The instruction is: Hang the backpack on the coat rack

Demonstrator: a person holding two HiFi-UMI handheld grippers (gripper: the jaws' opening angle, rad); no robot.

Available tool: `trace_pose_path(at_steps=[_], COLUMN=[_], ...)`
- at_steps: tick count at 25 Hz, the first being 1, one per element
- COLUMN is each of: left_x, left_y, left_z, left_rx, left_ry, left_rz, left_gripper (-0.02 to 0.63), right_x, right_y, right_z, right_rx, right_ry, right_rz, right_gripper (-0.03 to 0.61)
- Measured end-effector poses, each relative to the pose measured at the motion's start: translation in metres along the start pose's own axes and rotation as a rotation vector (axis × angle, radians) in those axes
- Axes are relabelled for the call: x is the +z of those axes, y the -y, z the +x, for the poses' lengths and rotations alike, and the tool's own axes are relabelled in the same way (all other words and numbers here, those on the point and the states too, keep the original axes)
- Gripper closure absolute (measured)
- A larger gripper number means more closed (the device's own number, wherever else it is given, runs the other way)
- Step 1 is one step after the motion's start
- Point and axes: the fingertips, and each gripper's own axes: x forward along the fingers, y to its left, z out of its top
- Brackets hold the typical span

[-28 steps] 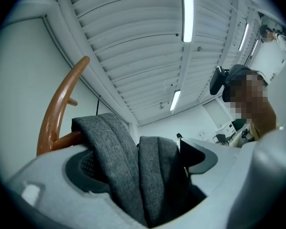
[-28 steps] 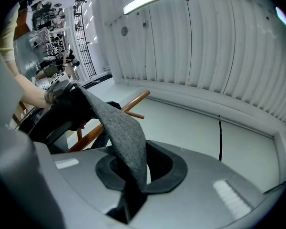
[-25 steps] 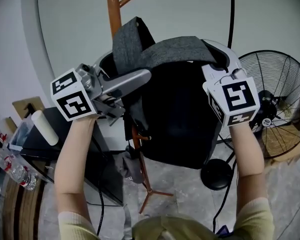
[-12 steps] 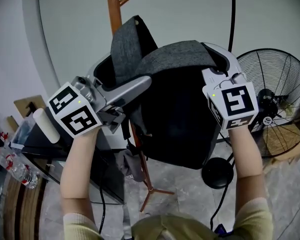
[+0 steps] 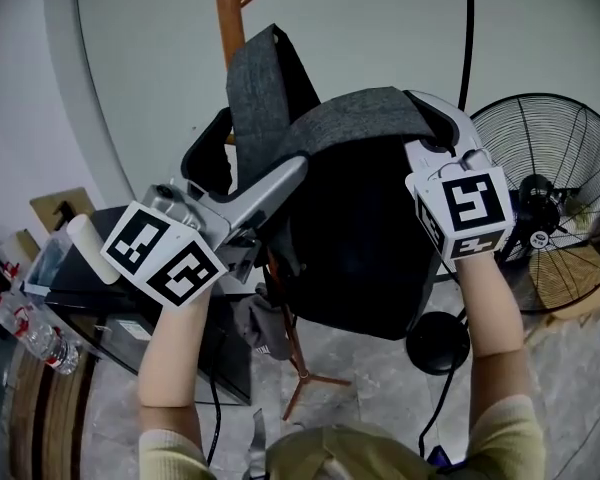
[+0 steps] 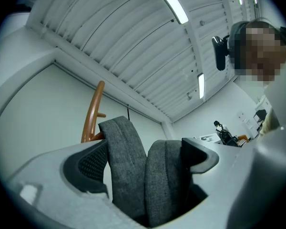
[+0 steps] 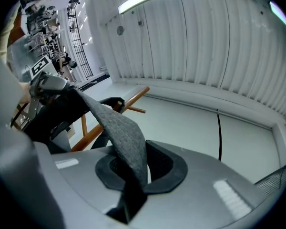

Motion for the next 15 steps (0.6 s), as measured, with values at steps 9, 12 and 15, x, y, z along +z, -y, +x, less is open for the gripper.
trace_pose_path(at_steps=[9,12,15], left_x=[-0.012,-0.018,-0.03], left_y=[0.003,0.007,0.013], left_z=[-0.019,-0.029,-0.036], left_rx=[0.053,0.061,0.068], left_ry=[0.018,0.015,0.003], left_rz=[0.02,0.019,0.011], left_gripper=[0.126,0.127,0.13], right_x=[-0.018,-0.017,-0.015], right_y=[0.0,-0.004,-0.008], right_z=[-0.012,-0.017,-0.023], right_rx=[-0.009,-0.02,-0.043], right_ry=[0.007,0.02,0.036], right_rz=[0.036,0.022,-0.016], right_gripper=[0.538,0.538,0.538])
